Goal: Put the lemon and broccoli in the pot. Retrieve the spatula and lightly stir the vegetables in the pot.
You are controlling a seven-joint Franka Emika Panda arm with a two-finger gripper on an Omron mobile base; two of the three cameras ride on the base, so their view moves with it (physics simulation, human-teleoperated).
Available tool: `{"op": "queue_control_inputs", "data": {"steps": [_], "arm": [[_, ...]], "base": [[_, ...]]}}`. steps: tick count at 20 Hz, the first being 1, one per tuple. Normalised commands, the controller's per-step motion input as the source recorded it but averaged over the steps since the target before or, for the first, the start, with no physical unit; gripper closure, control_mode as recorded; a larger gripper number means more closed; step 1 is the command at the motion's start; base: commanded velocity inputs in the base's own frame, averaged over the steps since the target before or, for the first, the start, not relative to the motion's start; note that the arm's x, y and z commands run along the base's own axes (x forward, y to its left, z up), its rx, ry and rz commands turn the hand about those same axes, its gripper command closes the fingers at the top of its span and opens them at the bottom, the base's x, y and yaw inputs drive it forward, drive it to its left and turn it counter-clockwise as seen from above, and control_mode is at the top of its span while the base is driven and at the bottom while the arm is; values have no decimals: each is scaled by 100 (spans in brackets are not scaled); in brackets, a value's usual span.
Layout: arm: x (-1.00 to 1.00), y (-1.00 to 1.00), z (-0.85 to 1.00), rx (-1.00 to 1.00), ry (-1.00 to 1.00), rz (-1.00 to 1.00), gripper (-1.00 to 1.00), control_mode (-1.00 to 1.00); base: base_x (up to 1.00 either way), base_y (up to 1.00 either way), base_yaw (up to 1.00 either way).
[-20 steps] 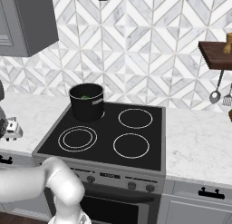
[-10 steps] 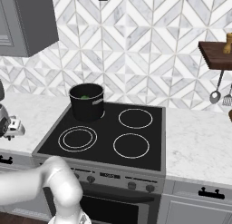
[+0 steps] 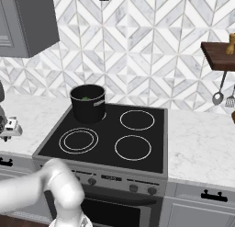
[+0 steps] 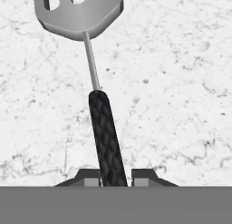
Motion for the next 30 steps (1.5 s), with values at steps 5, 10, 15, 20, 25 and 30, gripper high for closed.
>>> {"op": "queue_control_inputs", "data": {"steps": [5,10,15,20,25,30], "arm": [[-75,-14,77,7,-19,-9,100,-100],[-64,-56,75,22,-14,-14,100,-100],[-45,-67,91,30,-4,-19,100,-100],[-45,-58,99,40,0,-22,100,-100],[-22,-58,99,44,14,-30,100,-100],[-21,-60,100,52,25,-29,100,-100]], "base": [[0,0,0],[0,0,0],[0,0,0],[0,0,0],[0,0,0],[0,0,0]]}}
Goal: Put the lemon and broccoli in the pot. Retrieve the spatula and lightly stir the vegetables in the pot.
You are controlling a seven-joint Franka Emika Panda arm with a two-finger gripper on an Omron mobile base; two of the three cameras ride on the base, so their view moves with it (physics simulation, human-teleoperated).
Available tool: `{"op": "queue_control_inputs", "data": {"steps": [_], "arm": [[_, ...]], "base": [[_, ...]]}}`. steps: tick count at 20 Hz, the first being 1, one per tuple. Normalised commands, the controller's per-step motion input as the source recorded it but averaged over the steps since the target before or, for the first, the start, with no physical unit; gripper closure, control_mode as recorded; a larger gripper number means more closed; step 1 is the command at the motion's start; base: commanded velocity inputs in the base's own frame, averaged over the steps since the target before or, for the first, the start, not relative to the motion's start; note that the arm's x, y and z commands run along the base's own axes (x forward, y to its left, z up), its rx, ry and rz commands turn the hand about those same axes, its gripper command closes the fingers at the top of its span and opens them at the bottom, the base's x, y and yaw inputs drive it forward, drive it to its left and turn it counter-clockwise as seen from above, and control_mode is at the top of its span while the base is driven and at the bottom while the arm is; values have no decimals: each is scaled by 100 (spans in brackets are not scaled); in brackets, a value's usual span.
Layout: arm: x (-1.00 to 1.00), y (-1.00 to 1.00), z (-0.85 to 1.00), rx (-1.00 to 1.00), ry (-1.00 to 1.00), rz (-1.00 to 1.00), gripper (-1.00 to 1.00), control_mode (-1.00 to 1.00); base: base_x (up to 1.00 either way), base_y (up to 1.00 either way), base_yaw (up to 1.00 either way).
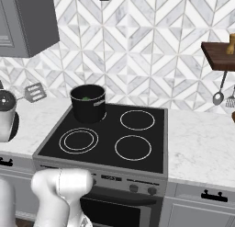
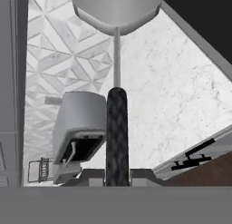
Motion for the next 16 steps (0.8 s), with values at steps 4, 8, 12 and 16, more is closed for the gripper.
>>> {"op": "queue_control_inputs", "data": {"steps": [4,8,12,16], "arm": [[-13,-55,100,52,33,-26,100,-100],[-4,-72,93,44,37,-18,100,-100],[-5,-85,68,42,30,-8,100,-100],[0,-76,56,44,25,-1,100,-100]], "base": [[0,0,0],[0,0,0],[0,0,0],[0,0,0]]}}
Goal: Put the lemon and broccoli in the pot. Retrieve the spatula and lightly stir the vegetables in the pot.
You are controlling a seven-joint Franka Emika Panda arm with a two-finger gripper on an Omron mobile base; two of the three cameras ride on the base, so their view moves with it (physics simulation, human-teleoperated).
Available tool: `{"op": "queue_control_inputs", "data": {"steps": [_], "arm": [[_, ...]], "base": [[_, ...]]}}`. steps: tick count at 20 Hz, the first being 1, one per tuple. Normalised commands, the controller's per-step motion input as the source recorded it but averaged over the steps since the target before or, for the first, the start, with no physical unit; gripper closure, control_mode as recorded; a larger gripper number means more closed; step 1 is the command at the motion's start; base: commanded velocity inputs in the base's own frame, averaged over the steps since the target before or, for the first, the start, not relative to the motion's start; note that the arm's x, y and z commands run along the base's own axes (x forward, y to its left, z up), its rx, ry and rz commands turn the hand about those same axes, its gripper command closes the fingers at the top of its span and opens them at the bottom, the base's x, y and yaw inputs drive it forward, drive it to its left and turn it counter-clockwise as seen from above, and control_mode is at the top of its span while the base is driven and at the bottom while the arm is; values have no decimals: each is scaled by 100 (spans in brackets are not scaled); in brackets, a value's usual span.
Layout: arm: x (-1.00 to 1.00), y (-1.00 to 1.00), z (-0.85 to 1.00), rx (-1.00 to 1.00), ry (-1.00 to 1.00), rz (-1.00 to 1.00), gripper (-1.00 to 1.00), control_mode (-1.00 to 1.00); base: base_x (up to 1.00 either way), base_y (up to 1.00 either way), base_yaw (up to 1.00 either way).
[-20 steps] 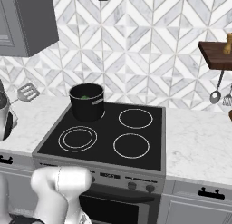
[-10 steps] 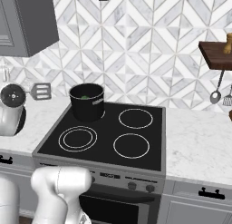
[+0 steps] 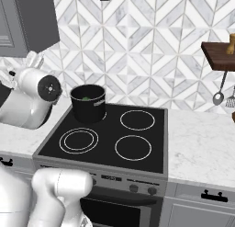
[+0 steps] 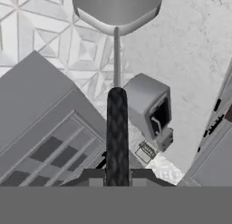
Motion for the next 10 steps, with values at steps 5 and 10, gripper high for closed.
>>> {"op": "queue_control_inputs", "data": {"steps": [5,10], "arm": [[1,-40,31,39,25,0,100,-100],[13,-29,32,28,22,0,100,-100]], "base": [[0,0,0],[0,0,0]]}}
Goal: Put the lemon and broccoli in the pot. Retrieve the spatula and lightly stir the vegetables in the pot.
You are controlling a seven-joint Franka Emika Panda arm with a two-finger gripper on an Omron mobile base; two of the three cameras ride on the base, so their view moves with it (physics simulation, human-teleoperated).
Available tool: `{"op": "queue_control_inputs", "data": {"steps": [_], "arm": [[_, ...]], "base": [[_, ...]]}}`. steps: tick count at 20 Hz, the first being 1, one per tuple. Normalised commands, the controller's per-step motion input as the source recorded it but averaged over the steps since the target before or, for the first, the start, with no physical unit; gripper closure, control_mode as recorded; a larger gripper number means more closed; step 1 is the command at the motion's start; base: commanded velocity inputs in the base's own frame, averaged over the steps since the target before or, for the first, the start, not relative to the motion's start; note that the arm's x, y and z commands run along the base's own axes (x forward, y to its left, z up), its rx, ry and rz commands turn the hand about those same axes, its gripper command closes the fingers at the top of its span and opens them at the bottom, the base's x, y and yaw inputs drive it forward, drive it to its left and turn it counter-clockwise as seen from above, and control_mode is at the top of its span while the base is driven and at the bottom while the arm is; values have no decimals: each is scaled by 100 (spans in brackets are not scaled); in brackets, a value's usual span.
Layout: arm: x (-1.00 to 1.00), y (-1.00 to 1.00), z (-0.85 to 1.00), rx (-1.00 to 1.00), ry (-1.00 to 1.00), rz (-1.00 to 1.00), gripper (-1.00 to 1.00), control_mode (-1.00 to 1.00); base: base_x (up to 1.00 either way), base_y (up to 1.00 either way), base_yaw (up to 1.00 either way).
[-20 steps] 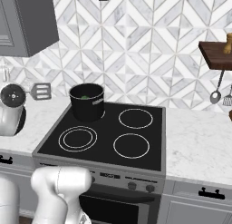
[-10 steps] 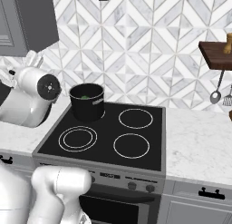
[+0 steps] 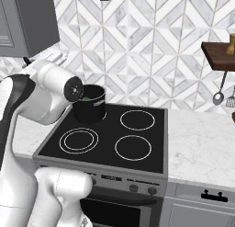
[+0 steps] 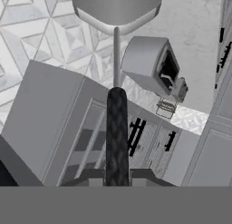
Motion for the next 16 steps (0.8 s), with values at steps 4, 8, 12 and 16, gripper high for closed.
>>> {"op": "queue_control_inputs", "data": {"steps": [4,8,12,16], "arm": [[31,-5,18,2,5,0,100,-100],[65,-6,1,0,2,0,100,-100],[82,-27,-3,0,8,0,100,-100],[85,-21,0,0,19,13,100,-100]], "base": [[0,0,0],[0,0,0],[0,0,0],[0,0,0]]}}
